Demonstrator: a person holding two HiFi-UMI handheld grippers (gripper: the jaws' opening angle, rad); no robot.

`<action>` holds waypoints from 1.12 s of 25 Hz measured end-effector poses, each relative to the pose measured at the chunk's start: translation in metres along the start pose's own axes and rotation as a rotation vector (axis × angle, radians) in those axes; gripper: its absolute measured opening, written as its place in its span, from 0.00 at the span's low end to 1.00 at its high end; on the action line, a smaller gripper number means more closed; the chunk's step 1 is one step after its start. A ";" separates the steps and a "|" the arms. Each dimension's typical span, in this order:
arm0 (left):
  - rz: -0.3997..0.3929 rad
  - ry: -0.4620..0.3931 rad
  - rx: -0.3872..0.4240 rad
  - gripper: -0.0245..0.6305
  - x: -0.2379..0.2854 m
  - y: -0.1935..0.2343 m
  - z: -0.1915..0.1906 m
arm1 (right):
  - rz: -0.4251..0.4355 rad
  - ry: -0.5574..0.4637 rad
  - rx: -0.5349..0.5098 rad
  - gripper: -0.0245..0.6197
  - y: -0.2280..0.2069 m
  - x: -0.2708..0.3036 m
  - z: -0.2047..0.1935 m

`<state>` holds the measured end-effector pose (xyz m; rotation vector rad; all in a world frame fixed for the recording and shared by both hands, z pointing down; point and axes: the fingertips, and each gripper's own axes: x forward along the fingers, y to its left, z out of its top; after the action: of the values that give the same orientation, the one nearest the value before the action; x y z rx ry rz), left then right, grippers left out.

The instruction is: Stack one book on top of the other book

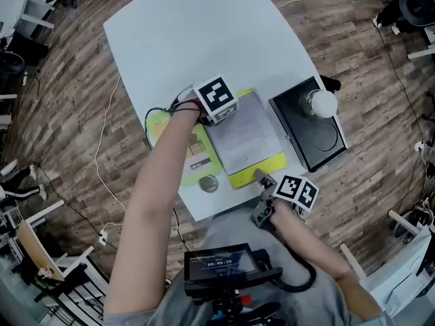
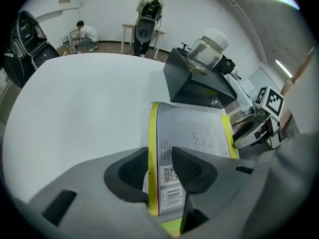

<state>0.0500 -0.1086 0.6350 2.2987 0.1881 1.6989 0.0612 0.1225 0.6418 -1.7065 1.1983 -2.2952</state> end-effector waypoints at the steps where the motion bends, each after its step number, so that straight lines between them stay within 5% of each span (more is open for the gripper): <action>1: -0.003 0.002 -0.004 0.29 0.002 -0.005 -0.001 | -0.001 0.005 0.001 0.32 -0.005 -0.002 -0.001; 11: -0.005 0.009 -0.014 0.28 0.017 -0.048 -0.003 | 0.001 0.044 -0.016 0.32 -0.039 -0.024 -0.022; 28: -0.128 -0.079 -0.022 0.29 0.021 -0.045 -0.001 | 0.040 0.063 -0.064 0.32 -0.042 -0.024 -0.022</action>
<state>0.0578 -0.0595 0.6414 2.2805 0.2917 1.5383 0.0690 0.1748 0.6454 -1.6250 1.3193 -2.3283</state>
